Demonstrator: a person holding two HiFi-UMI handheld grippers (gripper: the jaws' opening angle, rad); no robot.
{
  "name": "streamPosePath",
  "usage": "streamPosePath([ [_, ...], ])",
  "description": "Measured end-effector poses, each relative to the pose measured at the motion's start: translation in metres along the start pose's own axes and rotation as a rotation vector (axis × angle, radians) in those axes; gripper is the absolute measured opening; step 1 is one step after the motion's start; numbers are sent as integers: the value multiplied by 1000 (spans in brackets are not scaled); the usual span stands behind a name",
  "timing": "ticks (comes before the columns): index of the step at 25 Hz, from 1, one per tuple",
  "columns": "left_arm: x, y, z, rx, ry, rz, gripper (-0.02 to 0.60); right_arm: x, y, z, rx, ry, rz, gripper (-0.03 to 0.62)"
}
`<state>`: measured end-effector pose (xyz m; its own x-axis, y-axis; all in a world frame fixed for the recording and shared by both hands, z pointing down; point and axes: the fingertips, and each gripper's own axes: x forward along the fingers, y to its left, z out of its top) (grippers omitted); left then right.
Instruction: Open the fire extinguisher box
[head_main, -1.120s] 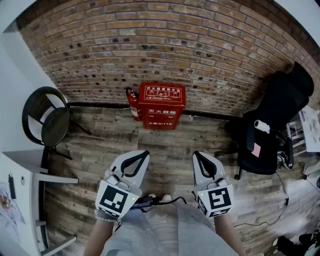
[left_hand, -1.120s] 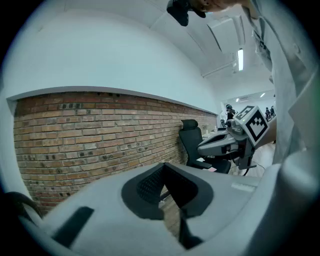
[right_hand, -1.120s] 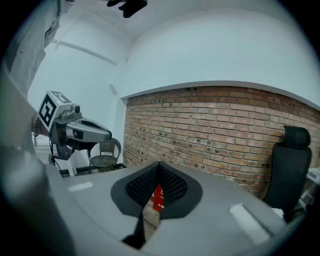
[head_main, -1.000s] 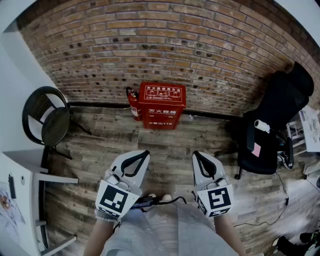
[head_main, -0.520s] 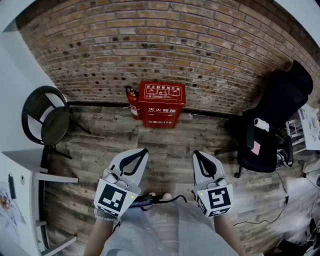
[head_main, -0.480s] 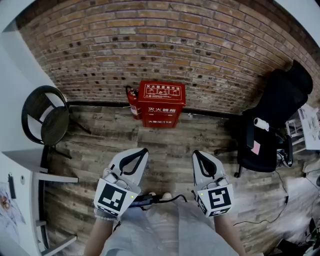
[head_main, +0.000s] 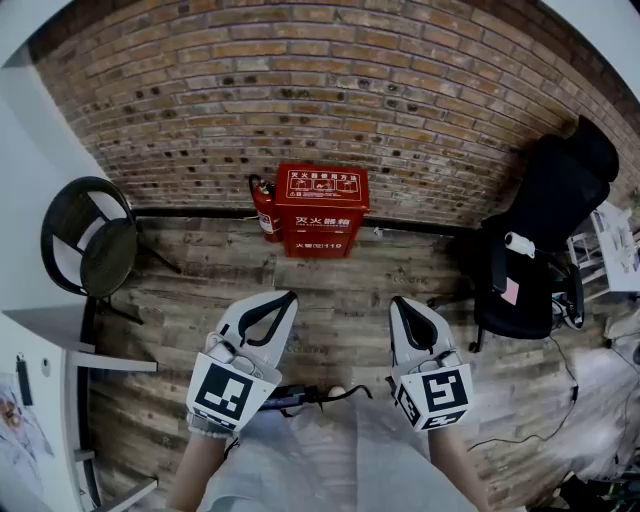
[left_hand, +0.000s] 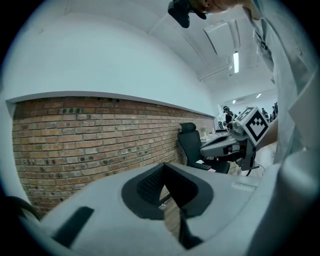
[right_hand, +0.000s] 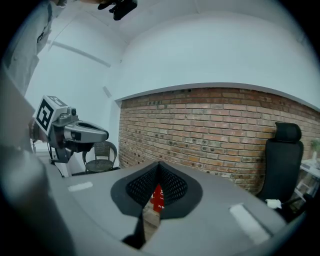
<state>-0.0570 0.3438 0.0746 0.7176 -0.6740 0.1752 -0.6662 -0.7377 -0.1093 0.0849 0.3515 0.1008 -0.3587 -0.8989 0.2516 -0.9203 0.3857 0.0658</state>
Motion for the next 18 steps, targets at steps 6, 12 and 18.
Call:
streamPosePath([
  [6,-12,8,0,12,-10,6,0,-2,14,-3,6,3,-15,9],
  [12,-25,14,-1,20,-13,14,0,-3,29,-6,10,5,-11,9],
  [18,-24,18,-3,11,-15,26,-1,2,28,-4,5,5,-3,9],
])
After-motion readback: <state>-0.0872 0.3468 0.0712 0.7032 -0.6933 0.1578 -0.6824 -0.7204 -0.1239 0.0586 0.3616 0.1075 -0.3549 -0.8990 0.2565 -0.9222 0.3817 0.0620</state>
